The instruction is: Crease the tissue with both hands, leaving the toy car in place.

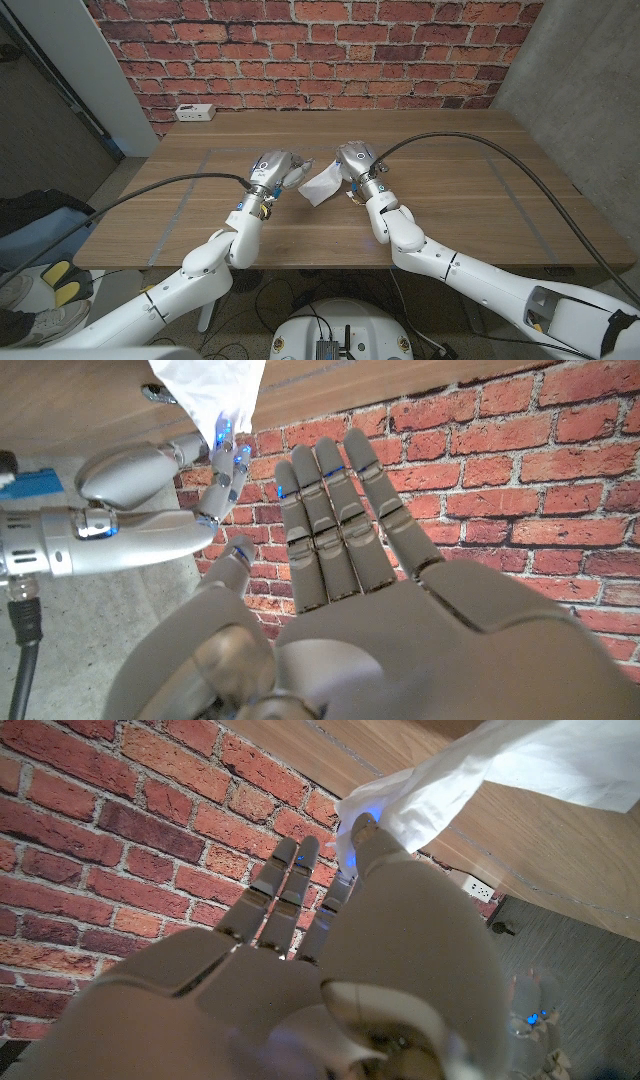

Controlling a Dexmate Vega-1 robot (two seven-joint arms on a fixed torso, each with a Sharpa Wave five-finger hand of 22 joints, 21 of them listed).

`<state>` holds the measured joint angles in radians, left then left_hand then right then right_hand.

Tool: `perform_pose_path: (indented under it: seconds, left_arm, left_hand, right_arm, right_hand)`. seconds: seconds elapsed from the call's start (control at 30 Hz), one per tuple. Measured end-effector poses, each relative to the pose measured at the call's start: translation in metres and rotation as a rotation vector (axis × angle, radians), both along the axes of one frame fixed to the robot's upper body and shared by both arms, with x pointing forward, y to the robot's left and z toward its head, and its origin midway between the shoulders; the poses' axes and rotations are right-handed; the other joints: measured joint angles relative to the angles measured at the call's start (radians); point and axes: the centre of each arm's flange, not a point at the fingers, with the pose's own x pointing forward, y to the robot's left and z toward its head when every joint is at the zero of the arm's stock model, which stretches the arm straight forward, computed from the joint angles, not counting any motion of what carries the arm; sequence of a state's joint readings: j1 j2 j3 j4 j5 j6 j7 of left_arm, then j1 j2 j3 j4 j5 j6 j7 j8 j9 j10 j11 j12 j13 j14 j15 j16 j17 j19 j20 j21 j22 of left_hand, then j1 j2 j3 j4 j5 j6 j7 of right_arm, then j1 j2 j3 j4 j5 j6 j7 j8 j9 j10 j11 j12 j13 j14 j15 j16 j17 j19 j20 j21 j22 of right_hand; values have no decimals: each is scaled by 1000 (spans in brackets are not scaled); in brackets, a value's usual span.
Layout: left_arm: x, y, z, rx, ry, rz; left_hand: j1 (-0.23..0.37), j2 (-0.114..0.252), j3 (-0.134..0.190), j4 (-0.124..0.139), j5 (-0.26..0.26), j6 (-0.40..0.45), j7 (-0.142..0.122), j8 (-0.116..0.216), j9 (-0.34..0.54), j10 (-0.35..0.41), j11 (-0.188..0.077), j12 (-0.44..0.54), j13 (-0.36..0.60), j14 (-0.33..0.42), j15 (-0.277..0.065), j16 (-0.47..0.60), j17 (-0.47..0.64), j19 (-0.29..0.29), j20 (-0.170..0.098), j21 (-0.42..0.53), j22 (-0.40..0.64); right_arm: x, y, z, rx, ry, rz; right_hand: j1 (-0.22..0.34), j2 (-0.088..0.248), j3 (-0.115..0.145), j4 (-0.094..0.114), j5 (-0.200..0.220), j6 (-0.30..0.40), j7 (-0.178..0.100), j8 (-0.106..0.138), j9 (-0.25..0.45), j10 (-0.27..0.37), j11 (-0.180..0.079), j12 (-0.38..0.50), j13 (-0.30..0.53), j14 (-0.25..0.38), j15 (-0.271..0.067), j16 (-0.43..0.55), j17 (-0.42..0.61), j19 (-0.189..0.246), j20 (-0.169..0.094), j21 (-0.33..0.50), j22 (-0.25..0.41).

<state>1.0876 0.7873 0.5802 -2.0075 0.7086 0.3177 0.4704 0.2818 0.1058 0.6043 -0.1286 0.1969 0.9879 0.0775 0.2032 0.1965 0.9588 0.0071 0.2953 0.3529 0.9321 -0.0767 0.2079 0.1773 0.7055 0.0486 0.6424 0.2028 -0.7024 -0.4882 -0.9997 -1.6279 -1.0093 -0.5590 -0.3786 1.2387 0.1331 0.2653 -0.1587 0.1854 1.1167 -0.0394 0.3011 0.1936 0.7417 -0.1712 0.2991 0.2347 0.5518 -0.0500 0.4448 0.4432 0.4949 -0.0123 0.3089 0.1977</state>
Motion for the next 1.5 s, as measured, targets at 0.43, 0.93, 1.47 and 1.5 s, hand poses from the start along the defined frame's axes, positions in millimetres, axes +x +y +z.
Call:
perform_pose_path:
  seconds: [0.43, 0.93, 1.47, 1.5]
  left_arm:
    - [13, -5, -2, 124, 197, 91]
    - [33, -14, -6, 247, 383, 165]
    - [49, -25, -10, 333, 495, 175]
    - [50, -26, -10, 336, 497, 177]
  left_hand:
    - [-16, -16, 77, -24, -1, -148, -4, -26, -15, -143, 14, -100, -93, -270, 23, -38, -10, -163, 19, -106, -26]
    - [-16, -16, 146, -38, -9, -467, -88, -34, -25, -450, -36, -115, -162, -576, 33, -38, -15, -353, 10, -235, -23]
    - [-62, -17, 137, -5, -20, -466, -122, -30, -25, -470, -81, -104, -166, -644, 36, -38, -12, -462, 40, -295, -19]
    - [-71, -15, 136, -4, -20, -476, -122, -30, -25, -479, -81, -107, -166, -650, 36, -38, -12, -466, 40, -298, -19]
  right_arm:
    - [-9, -6, 0, 40, -43, 3]
    - [-12, -5, -1, 53, -50, 41]
    - [-5, -1, 3, 62, -48, 67]
    - [-5, -1, 2, 63, -47, 71]
  right_hand:
    - [0, 0, 0, 0, 0, 3, -4, -8, -3, 2, -2, 0, -3, 4, -4, -2, -2, 0, 0, 0, -3]
    - [5, -5, 0, 0, 0, 7, 0, -13, -3, 12, -2, 0, -2, 4, -4, -9, 0, 0, 0, 0, -2]
    - [5, -5, 0, 0, 0, 11, 4, -24, -3, 12, -2, -9, -2, 15, -4, -16, 0, 0, 0, 6, -2]
    - [5, -5, 0, 0, 0, 11, 4, -24, -3, 12, -2, -9, -1, 15, -4, -16, 0, 0, 0, 6, -2]
